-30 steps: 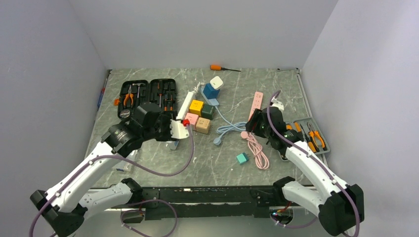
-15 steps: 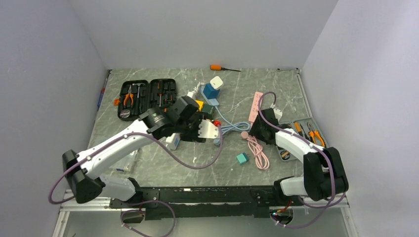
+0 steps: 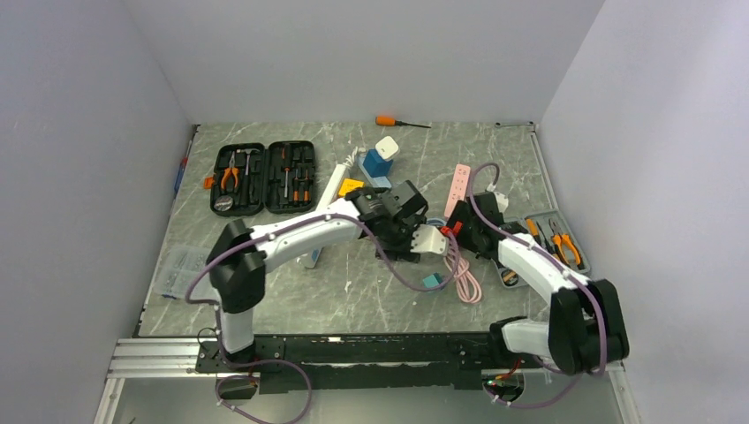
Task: Pull the plug off the socket
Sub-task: Place the plug at the center of the board.
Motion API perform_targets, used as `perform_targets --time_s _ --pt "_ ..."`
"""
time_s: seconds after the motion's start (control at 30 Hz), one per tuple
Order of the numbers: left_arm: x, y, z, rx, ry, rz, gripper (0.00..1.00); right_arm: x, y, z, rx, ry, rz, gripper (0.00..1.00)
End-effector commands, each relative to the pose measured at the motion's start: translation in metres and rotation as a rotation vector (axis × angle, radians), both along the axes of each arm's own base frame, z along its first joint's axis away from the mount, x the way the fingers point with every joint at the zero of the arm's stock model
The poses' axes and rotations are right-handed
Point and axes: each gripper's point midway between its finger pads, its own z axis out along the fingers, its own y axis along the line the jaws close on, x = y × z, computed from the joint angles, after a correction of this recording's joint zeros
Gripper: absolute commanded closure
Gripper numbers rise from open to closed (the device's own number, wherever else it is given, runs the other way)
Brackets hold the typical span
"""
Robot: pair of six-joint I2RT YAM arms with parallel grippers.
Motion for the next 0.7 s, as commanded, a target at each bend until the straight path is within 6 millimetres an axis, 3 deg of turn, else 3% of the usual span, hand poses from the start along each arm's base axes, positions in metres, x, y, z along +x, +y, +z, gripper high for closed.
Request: perform_targets --time_s 0.0,0.23,0.3,0.47,0.67 --pt "0.006 -0.039 0.011 -0.108 0.045 0.036 1.0 0.005 0.001 0.05 0.032 -0.104 0.004 0.06" --pt "-0.003 -0.069 -0.023 -0.139 0.08 0.008 1.0 -0.001 -0.01 0.136 0.042 -0.283 -0.031 0.06" --pt "-0.004 -0.073 -0.037 -0.128 0.093 0.01 1.0 -0.007 -0.019 0.149 0.033 -0.297 -0.061 0.06" --pt "0.004 -0.088 -0.06 -0.153 0.068 0.02 1.0 -0.016 -0.04 0.169 0.032 -0.336 -0.141 0.12" --pt "0.016 -0.09 -0.089 -0.126 0.025 0.03 1.0 -0.023 -0.058 0.182 0.036 -0.384 -0.193 0.23"
